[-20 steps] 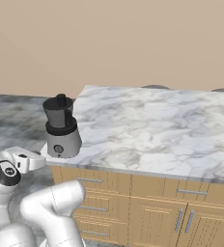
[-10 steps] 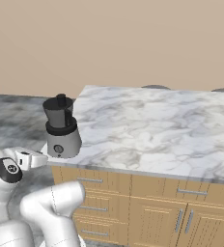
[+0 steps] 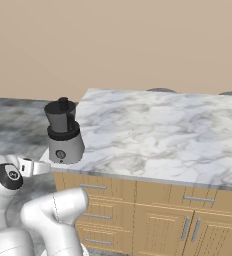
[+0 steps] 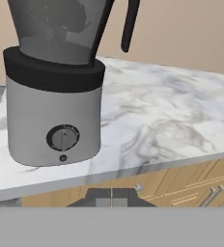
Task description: Grab the garlic and lime from the fridge, place them in the blender, close the lid, and turn on the blender to create a marinade.
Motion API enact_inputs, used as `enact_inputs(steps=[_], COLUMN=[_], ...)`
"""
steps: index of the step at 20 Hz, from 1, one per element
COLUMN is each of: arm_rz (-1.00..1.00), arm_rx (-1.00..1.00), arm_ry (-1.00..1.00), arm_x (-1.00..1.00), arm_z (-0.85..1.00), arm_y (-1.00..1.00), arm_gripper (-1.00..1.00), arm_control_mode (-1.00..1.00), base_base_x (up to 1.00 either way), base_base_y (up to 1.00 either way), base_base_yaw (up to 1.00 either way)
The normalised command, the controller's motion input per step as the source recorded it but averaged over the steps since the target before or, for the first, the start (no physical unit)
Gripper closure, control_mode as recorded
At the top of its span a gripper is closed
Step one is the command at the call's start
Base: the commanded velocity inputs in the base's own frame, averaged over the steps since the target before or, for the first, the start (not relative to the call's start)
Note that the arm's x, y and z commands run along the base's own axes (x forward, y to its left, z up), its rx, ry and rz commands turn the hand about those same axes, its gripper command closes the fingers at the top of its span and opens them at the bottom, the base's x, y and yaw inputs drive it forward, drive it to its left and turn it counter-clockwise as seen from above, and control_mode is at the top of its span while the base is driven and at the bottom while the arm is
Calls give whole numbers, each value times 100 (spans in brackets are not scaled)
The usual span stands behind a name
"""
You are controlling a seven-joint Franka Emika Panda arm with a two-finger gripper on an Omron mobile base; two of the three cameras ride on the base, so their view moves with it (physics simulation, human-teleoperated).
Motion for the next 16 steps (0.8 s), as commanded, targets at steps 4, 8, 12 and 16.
enact_inputs(steps=[4,8,12,16], arm_rz=[10,10,10,9], arm_rx=[0,0,0,8], arm_ry=[-4,-8,-8,-8], arm_x=[29,34,39,35], arm_z=[-64,-73,-62,-60], arm_y=[-42,-42,-62,-76], arm_gripper=[100,100,100,100], arm_control_mode=[-100,-100,-100,-100], base_base_x=[0,0,0,0], base_base_y=[0,0,0,0], base_base_yaw=[0,0,0,0])
